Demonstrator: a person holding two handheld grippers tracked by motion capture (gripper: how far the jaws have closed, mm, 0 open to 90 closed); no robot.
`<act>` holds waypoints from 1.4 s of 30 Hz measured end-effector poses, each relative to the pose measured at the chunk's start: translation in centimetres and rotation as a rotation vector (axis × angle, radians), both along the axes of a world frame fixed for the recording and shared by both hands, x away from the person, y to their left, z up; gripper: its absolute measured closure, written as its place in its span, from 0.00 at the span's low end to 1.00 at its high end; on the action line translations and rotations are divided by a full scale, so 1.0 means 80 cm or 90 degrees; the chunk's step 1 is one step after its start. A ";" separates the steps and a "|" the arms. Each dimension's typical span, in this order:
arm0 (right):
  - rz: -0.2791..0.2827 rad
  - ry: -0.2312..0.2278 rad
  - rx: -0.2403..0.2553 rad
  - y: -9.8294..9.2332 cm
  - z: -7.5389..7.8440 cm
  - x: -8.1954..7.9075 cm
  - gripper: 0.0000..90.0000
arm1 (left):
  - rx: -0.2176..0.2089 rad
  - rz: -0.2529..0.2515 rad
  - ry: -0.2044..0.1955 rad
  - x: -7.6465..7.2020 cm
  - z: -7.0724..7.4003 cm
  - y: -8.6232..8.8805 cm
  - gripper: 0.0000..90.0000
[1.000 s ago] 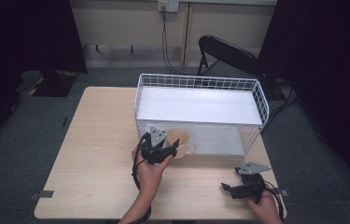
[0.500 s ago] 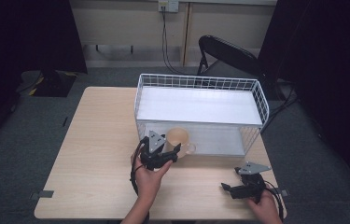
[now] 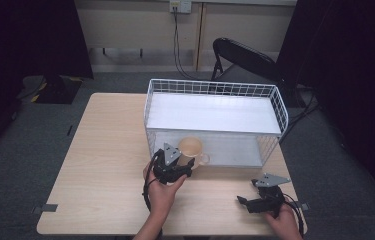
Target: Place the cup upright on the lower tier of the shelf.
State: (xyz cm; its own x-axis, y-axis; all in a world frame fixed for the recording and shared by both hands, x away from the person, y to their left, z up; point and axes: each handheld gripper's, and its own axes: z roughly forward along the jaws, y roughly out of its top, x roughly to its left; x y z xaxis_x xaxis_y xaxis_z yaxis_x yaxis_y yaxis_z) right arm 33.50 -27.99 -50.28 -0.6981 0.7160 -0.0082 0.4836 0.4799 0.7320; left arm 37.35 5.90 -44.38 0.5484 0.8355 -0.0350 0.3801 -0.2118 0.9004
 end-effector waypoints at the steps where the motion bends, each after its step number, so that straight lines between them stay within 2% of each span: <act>1: 0.000 0.000 0.000 0.000 0.000 0.000 0.14 | 0.000 0.005 0.003 0.001 -0.001 0.000 0.36; 5: 0.000 0.000 0.000 0.000 0.000 0.000 0.14 | 0.007 0.007 0.002 0.002 -0.002 -0.002 0.37; 9: 0.000 0.000 0.000 0.000 0.000 0.000 0.14 | 0.001 0.012 -0.002 0.004 -0.004 -0.002 0.41; 16: 0.000 0.000 0.000 0.000 0.000 0.000 0.14 | 0.012 0.005 0.004 0.009 -0.005 -0.004 0.51; 19: 0.000 0.000 0.000 0.000 0.000 0.000 0.14 | 0.023 0.002 0.002 0.012 -0.005 -0.005 0.62; 23: 0.000 0.000 0.000 0.000 0.000 0.000 0.14 | 0.030 0.002 0.003 0.015 -0.003 -0.009 0.70; 27: 0.000 0.000 0.000 0.000 0.000 0.000 0.14 | 0.025 0.008 0.015 0.017 -0.003 -0.012 0.75; 29: 0.000 0.000 0.000 0.000 0.000 0.000 0.14 | 0.034 0.005 0.019 0.019 -0.003 -0.013 0.79; 32: 0.000 0.000 0.000 0.000 0.000 0.000 0.14 | 0.028 0.004 0.028 0.021 -0.003 -0.016 0.84; 42: 0.000 0.000 0.000 0.000 0.000 0.000 0.14 | 0.037 0.004 0.024 0.032 -0.005 -0.022 0.85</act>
State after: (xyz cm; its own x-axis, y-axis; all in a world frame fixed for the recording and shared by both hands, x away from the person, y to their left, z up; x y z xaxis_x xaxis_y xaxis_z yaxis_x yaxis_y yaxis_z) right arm 33.50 -27.99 -50.28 -0.6978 0.7163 -0.0077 0.4843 0.4797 0.7317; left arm 39.92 4.17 -44.77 0.5417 0.8405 -0.0072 0.4148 -0.2599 0.8720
